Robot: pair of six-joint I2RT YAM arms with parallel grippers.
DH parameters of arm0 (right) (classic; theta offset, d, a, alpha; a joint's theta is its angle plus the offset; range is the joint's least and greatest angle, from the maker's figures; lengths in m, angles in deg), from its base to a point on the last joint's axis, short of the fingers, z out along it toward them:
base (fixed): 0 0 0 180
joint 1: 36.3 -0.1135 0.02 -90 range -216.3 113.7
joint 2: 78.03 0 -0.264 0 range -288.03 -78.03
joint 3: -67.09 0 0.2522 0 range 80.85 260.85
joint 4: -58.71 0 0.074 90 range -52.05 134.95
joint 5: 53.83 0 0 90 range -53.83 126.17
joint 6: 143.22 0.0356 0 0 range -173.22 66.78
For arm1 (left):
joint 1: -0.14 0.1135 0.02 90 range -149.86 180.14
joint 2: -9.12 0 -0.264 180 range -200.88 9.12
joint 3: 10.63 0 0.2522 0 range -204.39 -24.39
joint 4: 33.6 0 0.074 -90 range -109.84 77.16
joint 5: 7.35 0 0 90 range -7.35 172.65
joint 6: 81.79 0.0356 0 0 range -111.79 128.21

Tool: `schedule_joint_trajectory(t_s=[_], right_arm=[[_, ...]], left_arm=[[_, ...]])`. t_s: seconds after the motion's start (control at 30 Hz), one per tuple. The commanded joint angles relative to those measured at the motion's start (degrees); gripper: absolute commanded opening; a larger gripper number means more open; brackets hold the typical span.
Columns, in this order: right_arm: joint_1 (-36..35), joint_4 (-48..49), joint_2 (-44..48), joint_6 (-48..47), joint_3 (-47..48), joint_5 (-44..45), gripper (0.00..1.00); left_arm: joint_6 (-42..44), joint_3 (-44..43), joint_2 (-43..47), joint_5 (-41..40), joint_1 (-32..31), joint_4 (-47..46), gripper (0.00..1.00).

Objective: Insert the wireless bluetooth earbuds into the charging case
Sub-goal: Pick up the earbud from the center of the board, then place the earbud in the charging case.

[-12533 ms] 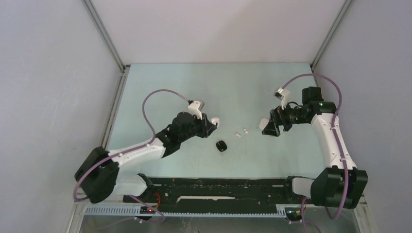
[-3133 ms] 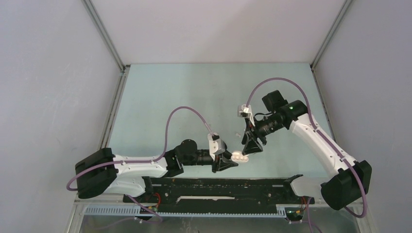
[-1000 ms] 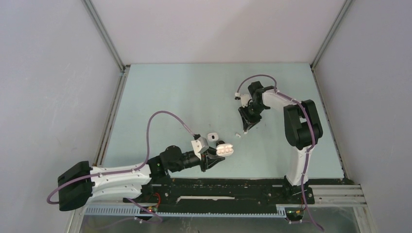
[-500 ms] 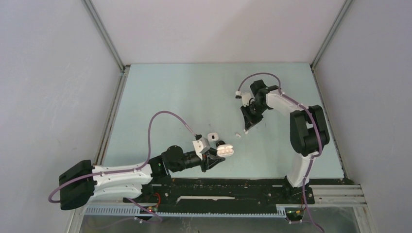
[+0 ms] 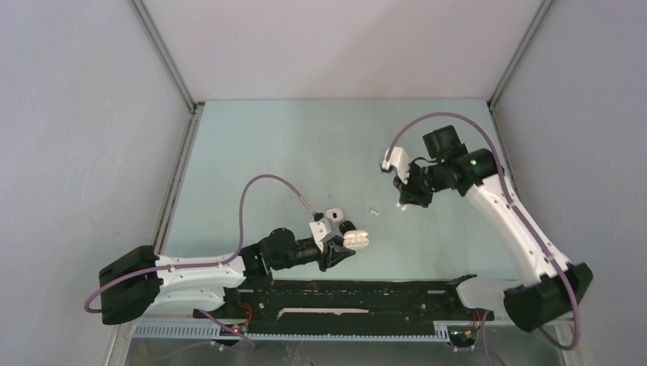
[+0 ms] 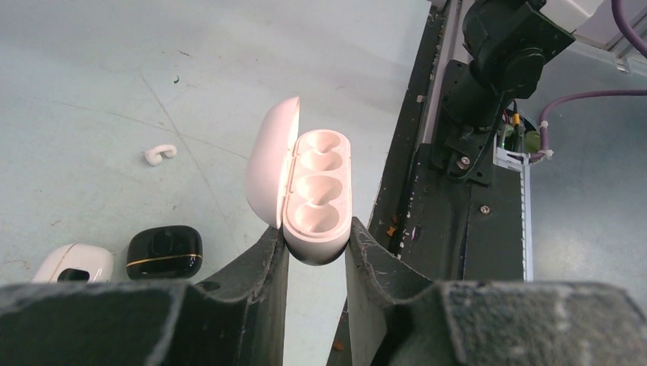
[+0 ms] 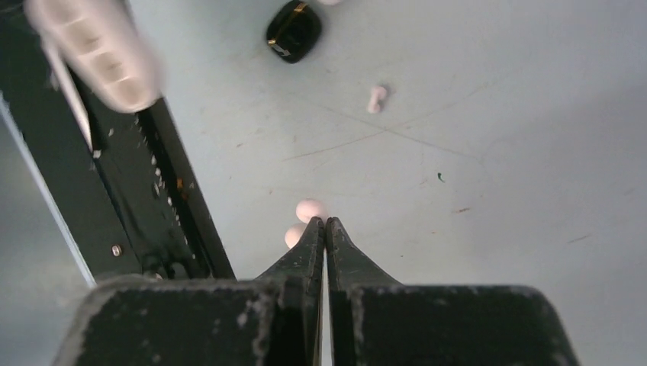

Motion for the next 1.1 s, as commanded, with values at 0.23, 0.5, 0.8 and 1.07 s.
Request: schedule_joint_trajectory(t_s=[0.23,0.5,0.8,1.07], right_arm=[[-21.07,-1.54,18.02,-11.56,2.21,10.01,0.0],[-38.34,8.3,19.19,-9.77,1.59,25.44,0.0],[-50.15,13.93,14.38,-7.65,0.52,39.64,0.0],[-54.05,15.28,12.13,-5.62,0.55,41.05,0.0]], left_arm=[[0.33,-4.35,-2.77,2.17,0.01,-5.45,0.0],[0.1,-5.32,-2.81,1.87,-0.01,-4.5,0.0],[-0.89,-6.52,-1.75,-0.06,-0.01,-2.56,0.0],[-2.9,-6.4,-0.63,-1.51,0.08,-3.1,0.0]])
